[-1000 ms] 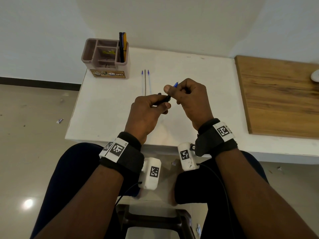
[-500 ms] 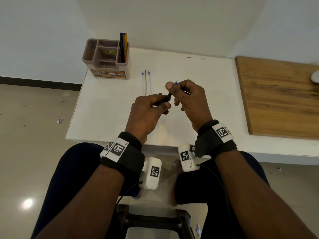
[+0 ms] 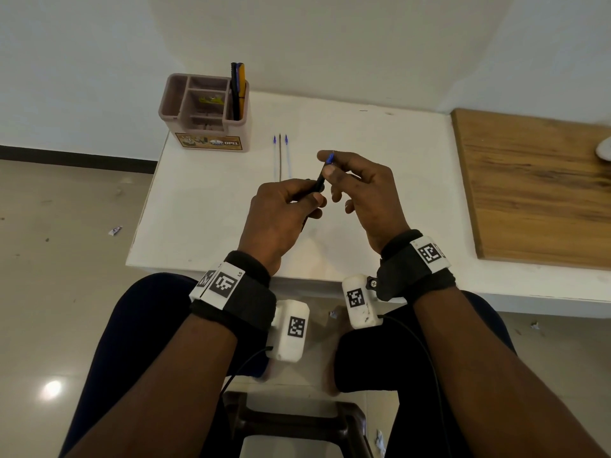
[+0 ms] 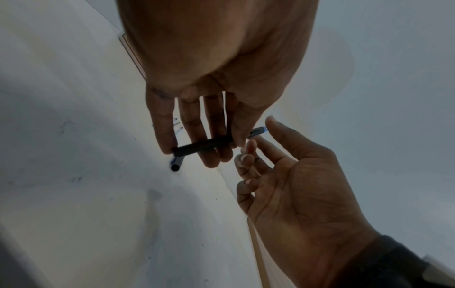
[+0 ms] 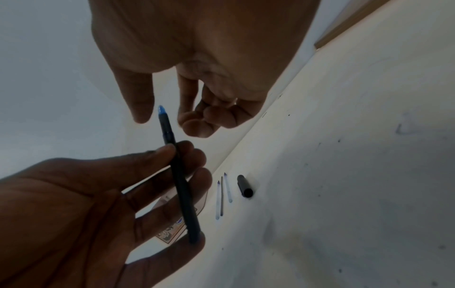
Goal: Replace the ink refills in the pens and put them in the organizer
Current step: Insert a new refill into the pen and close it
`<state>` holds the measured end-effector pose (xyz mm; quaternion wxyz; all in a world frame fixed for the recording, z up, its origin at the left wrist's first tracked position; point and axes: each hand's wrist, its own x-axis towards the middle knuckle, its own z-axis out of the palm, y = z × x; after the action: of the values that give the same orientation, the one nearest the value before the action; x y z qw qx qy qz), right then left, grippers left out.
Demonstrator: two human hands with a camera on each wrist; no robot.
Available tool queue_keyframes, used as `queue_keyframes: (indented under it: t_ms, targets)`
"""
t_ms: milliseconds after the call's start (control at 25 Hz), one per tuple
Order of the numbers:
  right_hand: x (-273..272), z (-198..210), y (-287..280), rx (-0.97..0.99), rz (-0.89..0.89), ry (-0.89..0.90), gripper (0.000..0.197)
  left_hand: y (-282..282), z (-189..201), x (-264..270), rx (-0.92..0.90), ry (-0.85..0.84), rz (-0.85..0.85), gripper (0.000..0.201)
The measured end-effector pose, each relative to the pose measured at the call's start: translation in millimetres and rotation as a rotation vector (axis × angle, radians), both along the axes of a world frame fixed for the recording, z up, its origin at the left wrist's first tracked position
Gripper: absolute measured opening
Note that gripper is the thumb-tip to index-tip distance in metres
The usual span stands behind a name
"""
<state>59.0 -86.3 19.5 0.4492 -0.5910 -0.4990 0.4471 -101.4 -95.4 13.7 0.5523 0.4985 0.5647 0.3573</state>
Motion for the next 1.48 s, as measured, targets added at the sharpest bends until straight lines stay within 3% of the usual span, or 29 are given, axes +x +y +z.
queue_keyframes:
  t_ms: [480, 800, 920, 1040, 1200, 1320, 1480]
  targets:
    - [-14, -18, 11, 0.042, -0.069, -0.136, 0.021, 3, -5, -6, 0.09, 0.207, -0.015, 0.026]
    - [-20, -17, 23, -0.1, -0.122, -0.126, 0.032, 6, -7, -18, 0.013, 0.152, 0.132, 0.025]
    - [-17, -33, 34, -0.129, -0.065, -0.375, 0.026, 9, -11, -26, -0.04, 0.151, 0.15, 0.025]
    - [-26, -47, 40, -0.141, 0.063, -0.643, 0.036, 11, -13, -32, -0.06, 0.177, 0.14, 0.023]
    - [-38, -57, 42, -0.147, 0.145, -0.842, 0.044, 13, -13, -33, -0.073, 0.182, 0.12, 0.021]
    - [-39, -56, 40, -0.176, 0.141, -0.827, 0.048, 12, -13, -33, -0.081, 0.174, 0.101, 0.02]
    - [-28, -44, 37, -0.222, -0.008, -0.618, 0.041, 8, -8, -30, -0.092, 0.142, 0.053, 0.021]
